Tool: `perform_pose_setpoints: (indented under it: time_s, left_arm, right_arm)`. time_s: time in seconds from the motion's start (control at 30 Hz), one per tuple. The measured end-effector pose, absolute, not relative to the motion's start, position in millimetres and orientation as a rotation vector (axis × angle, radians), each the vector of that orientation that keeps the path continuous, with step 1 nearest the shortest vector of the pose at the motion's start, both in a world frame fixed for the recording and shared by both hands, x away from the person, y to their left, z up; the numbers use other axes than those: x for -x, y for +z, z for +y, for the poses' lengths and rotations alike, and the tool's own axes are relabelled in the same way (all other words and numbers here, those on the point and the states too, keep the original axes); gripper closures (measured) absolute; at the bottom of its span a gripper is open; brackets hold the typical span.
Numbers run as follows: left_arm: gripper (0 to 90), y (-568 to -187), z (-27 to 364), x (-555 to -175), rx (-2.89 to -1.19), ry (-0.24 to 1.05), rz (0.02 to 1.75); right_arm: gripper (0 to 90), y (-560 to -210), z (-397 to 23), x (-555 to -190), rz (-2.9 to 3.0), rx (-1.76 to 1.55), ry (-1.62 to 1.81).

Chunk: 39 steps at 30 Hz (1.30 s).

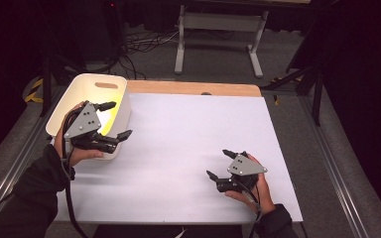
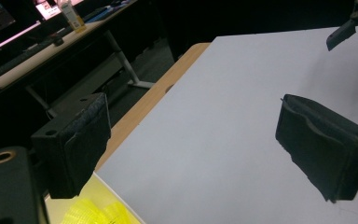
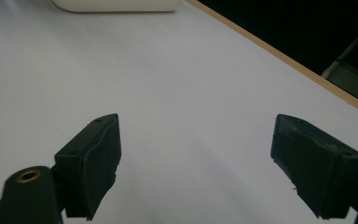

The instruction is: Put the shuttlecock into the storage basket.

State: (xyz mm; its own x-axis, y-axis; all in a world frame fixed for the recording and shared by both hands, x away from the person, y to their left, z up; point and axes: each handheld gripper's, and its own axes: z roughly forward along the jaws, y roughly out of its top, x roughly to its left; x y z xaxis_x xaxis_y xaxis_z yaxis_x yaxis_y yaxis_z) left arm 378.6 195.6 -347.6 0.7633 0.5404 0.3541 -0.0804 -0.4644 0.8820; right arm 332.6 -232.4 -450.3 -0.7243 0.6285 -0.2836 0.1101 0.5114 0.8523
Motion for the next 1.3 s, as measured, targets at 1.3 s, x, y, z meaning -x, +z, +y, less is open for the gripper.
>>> perform_pose_setpoints:
  time_s: [1.3]
  left_arm:
    - [10.3,-395,181,-345,-1.977,0.743,0.276]
  right_arm:
    - [17.3,-449,-224,-325,2.183,-0.574,1.167]
